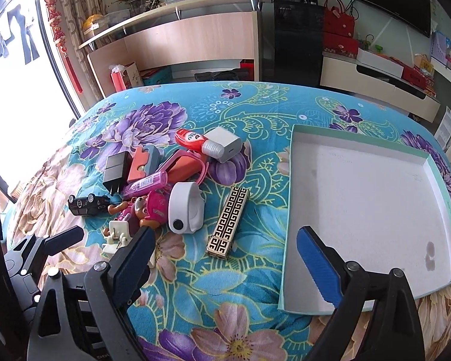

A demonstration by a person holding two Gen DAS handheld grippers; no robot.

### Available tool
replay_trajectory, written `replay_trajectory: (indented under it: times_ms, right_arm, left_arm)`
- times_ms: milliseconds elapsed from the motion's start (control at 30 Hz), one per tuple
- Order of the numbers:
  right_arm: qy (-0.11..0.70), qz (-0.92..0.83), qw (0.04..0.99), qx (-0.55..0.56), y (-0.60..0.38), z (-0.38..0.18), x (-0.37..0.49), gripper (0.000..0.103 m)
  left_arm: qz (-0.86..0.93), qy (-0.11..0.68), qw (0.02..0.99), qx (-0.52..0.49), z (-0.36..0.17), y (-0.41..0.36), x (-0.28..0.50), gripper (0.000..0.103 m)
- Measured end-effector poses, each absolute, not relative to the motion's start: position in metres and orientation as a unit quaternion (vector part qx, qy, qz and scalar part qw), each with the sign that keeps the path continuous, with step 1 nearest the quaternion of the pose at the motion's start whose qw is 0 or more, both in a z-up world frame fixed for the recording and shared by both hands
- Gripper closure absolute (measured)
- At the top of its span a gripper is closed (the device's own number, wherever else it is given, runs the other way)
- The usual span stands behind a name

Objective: Organize rigid objects
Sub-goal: 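Grasp the gold-patterned bar with the right tool while the left tool grasps the white clip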

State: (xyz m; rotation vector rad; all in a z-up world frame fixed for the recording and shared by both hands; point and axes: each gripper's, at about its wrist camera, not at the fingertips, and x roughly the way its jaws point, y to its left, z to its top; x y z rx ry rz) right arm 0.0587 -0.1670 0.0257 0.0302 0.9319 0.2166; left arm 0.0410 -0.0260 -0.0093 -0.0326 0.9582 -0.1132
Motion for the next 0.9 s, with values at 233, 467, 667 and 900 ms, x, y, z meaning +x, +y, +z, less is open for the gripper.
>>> replay_trajectory:
  times_ms: [233,467,667,900]
  right_arm:
    - [0.473,0.104,0.875,0.018,-0.166,0.007,0.073,0.038]
    - [0.494,0.094,0.864,0.023,-0.165,-0.005,0.088,0.056]
    - [0.517,0.086,0.852,0.019,-0.155,-0.018,0.103,0.069]
    - [0.528,0.07,0.846,0.005,-0.148,-0.027,0.113,0.074]
  left_arm:
    - [-0.049,0.477,0.877,-0.025,-0.023,-0.027,0.048,0.025]
    - [-0.047,0.473,0.878,-0.048,-0.024,-0.017,0.048,0.042]
    - [-0.053,0.471,0.879,-0.051,-0.025,-0.015,0.047,0.042]
    - [-0.057,0.469,0.879,-0.056,-0.027,-0.013,0.047,0.042]
